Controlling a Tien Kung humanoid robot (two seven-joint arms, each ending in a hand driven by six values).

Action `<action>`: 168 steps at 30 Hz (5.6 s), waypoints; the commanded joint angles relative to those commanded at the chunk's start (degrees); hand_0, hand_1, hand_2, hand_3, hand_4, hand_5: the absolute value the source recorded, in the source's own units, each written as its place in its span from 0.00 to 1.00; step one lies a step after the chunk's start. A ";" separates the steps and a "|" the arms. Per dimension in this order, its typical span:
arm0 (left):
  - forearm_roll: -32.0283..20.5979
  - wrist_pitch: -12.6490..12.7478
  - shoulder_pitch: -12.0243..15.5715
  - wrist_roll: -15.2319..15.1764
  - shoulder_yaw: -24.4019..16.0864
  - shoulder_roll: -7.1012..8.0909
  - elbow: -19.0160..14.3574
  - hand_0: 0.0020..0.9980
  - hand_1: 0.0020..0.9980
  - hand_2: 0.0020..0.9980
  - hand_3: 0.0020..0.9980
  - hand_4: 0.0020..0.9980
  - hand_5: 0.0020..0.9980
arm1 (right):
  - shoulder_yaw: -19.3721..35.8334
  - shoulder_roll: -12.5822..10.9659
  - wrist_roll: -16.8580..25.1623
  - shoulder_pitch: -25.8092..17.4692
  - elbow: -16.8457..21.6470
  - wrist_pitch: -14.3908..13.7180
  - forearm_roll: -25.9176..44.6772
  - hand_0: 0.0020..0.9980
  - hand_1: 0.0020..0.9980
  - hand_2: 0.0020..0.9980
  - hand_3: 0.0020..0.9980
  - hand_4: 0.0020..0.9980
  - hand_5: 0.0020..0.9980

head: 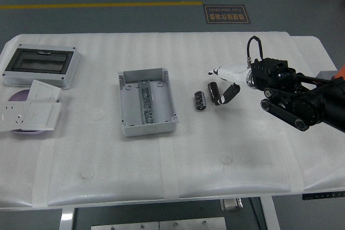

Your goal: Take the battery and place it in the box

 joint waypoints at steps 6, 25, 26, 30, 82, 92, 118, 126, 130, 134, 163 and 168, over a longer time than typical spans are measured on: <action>-0.31 0.07 -0.05 -0.11 0.26 0.02 0.00 0.67 0.67 0.50 0.53 0.42 0.39 | 0.97 0.41 0.40 -0.92 -0.65 0.36 -0.96 0.91 0.78 0.96 1.00 0.84 0.35; -0.70 0.40 -0.01 -0.53 0.37 0.12 0.00 0.67 0.67 0.50 0.53 0.42 0.39 | 0.88 0.44 0.51 -2.37 -0.35 -1.51 0.68 0.85 0.71 0.81 0.90 0.61 0.22; -0.78 0.41 -0.01 -0.55 0.43 0.12 0.00 0.67 0.67 0.50 0.53 0.42 0.39 | 0.88 0.48 0.49 -2.46 -0.37 -1.58 0.85 0.83 0.69 0.74 0.76 0.39 0.13; -1.11 0.50 0.00 -0.67 0.64 0.11 0.00 0.67 0.67 0.50 0.53 0.42 0.39 | 0.90 0.57 0.47 -2.71 -0.17 -1.72 1.13 0.83 0.69 0.74 0.76 0.39 0.13; -1.97 0.63 0.57 -0.60 1.22 -0.08 0.00 0.67 0.67 0.50 0.54 0.42 0.40 | 7.14 4.81 -3.27 -12.50 21.35 -20.34 4.32 0.91 0.86 0.99 1.00 0.82 0.29; -2.55 0.58 0.46 -0.69 1.76 -0.07 0.00 0.67 0.67 0.49 0.53 0.42 0.40 | 10.02 2.09 -3.06 -11.92 21.36 -19.87 4.98 0.91 0.86 0.99 1.00 0.83 0.31; -2.92 0.44 0.03 -0.71 2.40 0.21 0.00 0.67 0.67 0.49 0.53 0.41 0.38 | -4.62 -4.79 -2.13 -5.23 12.45 -15.69 13.51 0.89 0.82 0.97 1.00 0.84 0.34; -2.92 0.56 -0.10 -0.84 2.36 0.15 0.00 0.67 0.66 0.49 0.53 0.41 0.38 | -6.76 -2.95 -1.76 -4.81 11.08 -16.28 15.31 0.89 0.81 0.96 1.00 0.84 0.34; -2.55 0.63 -0.09 -0.86 1.94 0.11 0.00 0.67 0.66 0.49 0.53 0.41 0.38 | -6.88 -2.54 -1.87 -4.70 10.26 -16.67 16.10 0.89 0.81 0.95 1.00 0.84 0.34; -2.41 0.75 -0.12 -0.99 1.74 0.09 0.00 0.67 0.66 0.49 0.53 0.41 0.38 | -6.90 -2.27 -2.02 -4.65 9.97 -17.09 16.49 0.88 0.79 0.90 0.97 0.82 0.38; -3.30 1.34 -0.24 -1.91 2.29 0.06 0.00 0.67 0.66 0.49 0.53 0.41 0.38 | -3.78 -3.48 -2.62 -4.17 13.69 -18.25 13.72 0.83 0.69 0.65 0.68 0.52 0.27; -2.70 1.19 -0.13 -1.66 1.78 0.08 0.00 0.67 0.66 0.49 0.53 0.41 0.38 | 1.64 -4.14 -4.07 -3.53 18.87 -18.10 10.42 0.82 0.69 0.65 0.68 0.53 0.28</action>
